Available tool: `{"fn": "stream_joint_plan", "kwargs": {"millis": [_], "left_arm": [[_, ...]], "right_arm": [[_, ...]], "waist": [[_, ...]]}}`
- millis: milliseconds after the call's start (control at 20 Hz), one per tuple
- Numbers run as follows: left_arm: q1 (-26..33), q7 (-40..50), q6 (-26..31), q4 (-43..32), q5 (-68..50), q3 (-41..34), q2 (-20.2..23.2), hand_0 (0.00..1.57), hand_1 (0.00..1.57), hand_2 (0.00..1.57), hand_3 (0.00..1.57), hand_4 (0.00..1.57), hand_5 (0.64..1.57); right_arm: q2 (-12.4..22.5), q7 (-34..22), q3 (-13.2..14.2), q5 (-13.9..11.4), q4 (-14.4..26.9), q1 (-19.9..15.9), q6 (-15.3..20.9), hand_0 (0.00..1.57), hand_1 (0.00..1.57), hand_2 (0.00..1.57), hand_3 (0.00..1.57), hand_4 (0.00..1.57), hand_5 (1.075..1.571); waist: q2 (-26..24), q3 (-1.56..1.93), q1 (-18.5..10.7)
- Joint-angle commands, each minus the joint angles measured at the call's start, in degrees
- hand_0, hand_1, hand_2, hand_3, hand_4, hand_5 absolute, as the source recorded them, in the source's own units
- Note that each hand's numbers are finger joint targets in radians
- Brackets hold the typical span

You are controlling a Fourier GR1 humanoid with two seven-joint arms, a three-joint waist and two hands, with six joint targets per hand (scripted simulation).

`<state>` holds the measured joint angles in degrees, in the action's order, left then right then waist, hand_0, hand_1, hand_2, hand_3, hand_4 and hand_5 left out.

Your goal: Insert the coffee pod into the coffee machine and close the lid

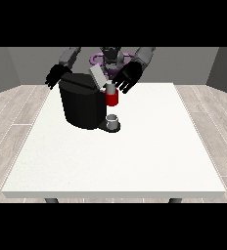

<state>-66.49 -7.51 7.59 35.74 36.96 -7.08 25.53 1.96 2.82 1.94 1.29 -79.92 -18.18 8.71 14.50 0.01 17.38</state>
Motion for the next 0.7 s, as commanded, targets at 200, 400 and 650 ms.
{"fn": "stream_joint_plan", "kwargs": {"millis": [200,400,650], "left_arm": [[-1.28,0.49,0.27,-1.22,0.46,-0.68,0.90,1.16,1.16,1.24,1.18,0.49,1.571],[1.10,-0.35,0.92,-0.51,0.51,0.60,-2.17,1.22,1.22,1.27,1.20,0.49,1.571],[-1.28,1.69,0.70,-1.33,0.90,-0.21,-1.23,1.22,1.22,1.27,1.17,0.48,1.571]], "right_arm": [[2.19,-2.14,1.38,1.26,-0.82,-1.71,-0.87,0.00,0.00,0.00,0.00,0.44,1.571],[1.50,0.50,2.14,1.65,1.01,-0.11,-0.57,0.00,0.00,0.00,0.00,0.44,1.571],[1.35,0.60,2.29,1.83,0.96,-0.95,-0.40,0.00,0.00,0.00,0.00,0.45,1.571]], "waist": [[1.16,-0.01,0.32],[-0.13,0.01,-2.03],[1.39,0.00,-0.74]]}}
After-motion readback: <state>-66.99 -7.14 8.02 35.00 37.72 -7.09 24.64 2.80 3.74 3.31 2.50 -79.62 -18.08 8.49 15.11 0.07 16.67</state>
